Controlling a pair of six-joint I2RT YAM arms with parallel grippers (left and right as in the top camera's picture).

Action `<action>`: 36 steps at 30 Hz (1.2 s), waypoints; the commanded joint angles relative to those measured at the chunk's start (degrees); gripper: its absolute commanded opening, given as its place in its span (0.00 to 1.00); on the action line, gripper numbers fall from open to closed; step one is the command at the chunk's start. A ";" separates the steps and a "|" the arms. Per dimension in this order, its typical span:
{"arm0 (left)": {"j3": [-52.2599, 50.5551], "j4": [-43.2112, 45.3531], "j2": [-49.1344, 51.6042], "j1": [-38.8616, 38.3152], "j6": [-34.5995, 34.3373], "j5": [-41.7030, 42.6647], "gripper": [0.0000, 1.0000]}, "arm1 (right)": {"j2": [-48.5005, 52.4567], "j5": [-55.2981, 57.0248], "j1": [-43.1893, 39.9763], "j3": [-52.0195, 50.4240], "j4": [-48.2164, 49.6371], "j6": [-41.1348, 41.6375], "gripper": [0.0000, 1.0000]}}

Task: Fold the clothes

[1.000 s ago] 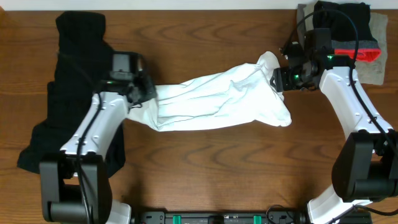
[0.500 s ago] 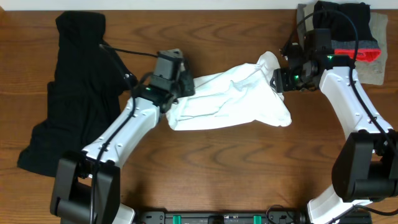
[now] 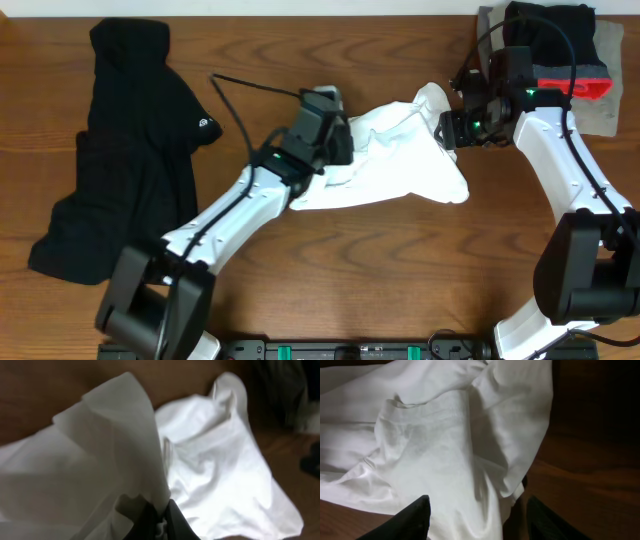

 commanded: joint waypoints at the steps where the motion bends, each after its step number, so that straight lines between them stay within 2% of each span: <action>1: 0.72 0.07 1.66 -1.51 -0.70 0.63 0.08 | -1.09 -0.07 -0.17 1.01 -0.20 -0.81 0.59; 4: 0.72 0.04 1.79 -2.43 -0.70 0.66 0.34 | -1.09 -0.07 -0.17 1.01 -0.17 -0.81 0.59; 5: 0.72 0.15 1.79 -2.78 -0.68 0.85 0.48 | -1.09 -0.07 -0.17 1.01 -0.15 -0.81 0.60; 6: 0.72 0.26 1.79 -3.02 -0.68 1.01 0.70 | -1.09 -0.07 -0.17 1.01 -0.15 -0.81 0.59; 7: 0.72 0.24 1.79 -3.26 -0.68 1.07 0.78 | -1.09 -0.07 -0.17 1.01 -0.15 -0.81 0.59; 9: 0.72 0.22 1.79 -3.65 -0.59 1.07 0.84 | -1.09 -0.07 -0.17 1.01 -0.15 -0.81 0.59; 15: 1.68 -1.03 1.31 -2.32 3.08 0.98 0.90 | -1.09 -0.07 -0.17 1.01 -0.17 -0.81 0.60; 19: 2.12 -1.95 1.16 2.05 3.69 0.76 0.91 | -1.09 -0.07 -0.17 1.01 -0.20 -0.81 0.59; 25: 2.12 -0.28 3.93 7.72 10.36 1.05 0.92 | -1.09 -0.09 -0.17 1.01 -0.15 -0.81 0.60; 30: 2.12 2.82 6.73 6.71 16.81 6.21 0.91 | -1.09 -0.09 -0.15 1.01 -0.22 -0.79 0.60; 36: 2.12 2.69 6.93 4.00 22.29 6.54 0.88 | -1.09 -0.07 -0.17 1.01 -0.35 -0.81 0.60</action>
